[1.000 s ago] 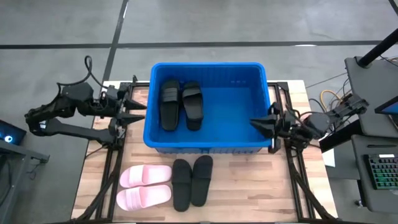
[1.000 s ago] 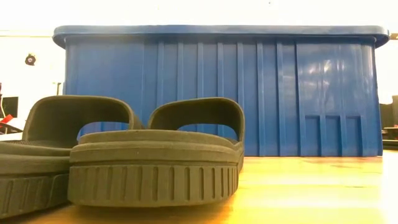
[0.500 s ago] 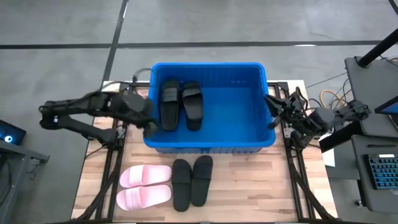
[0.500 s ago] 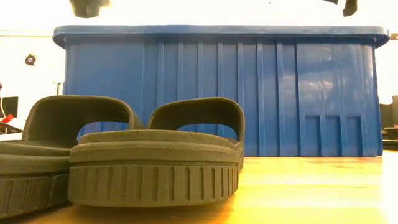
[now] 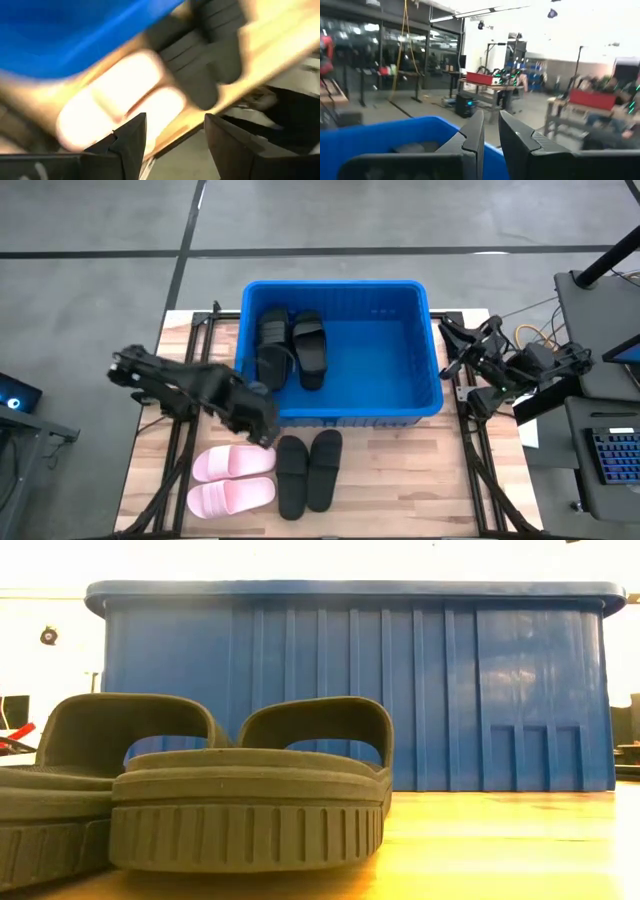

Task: Pick and place slides into bin
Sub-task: Put the pink slide into the blue organizer bin

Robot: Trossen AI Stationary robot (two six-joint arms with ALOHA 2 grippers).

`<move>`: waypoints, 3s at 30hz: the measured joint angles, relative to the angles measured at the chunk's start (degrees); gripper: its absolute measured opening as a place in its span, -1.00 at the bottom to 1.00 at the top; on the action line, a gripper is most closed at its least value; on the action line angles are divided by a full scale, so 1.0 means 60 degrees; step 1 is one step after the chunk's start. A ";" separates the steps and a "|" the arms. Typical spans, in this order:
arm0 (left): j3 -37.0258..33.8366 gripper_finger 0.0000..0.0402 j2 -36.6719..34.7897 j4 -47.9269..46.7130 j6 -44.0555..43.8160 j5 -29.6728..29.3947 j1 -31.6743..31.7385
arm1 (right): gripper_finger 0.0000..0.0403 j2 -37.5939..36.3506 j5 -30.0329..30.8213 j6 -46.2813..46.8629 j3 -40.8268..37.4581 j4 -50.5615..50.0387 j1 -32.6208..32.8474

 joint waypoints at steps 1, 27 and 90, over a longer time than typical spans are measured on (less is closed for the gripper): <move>0.0250 -0.08 0.0343 -0.0422 -0.0487 0.0018 -0.0222 | -0.76 0.0008 -0.0002 -0.0410 0.0039 -0.0007 0.0000; 0.0401 -0.08 0.4948 -0.0613 -0.9280 0.2375 -0.3924 | -0.76 -0.0232 0.0514 -0.1782 0.0540 -0.0021 0.0000; 0.0053 -1.00 0.0816 0.8915 0.9893 -0.6541 0.2323 | -0.76 -0.0228 0.0495 -0.1695 0.1368 -0.0013 0.0007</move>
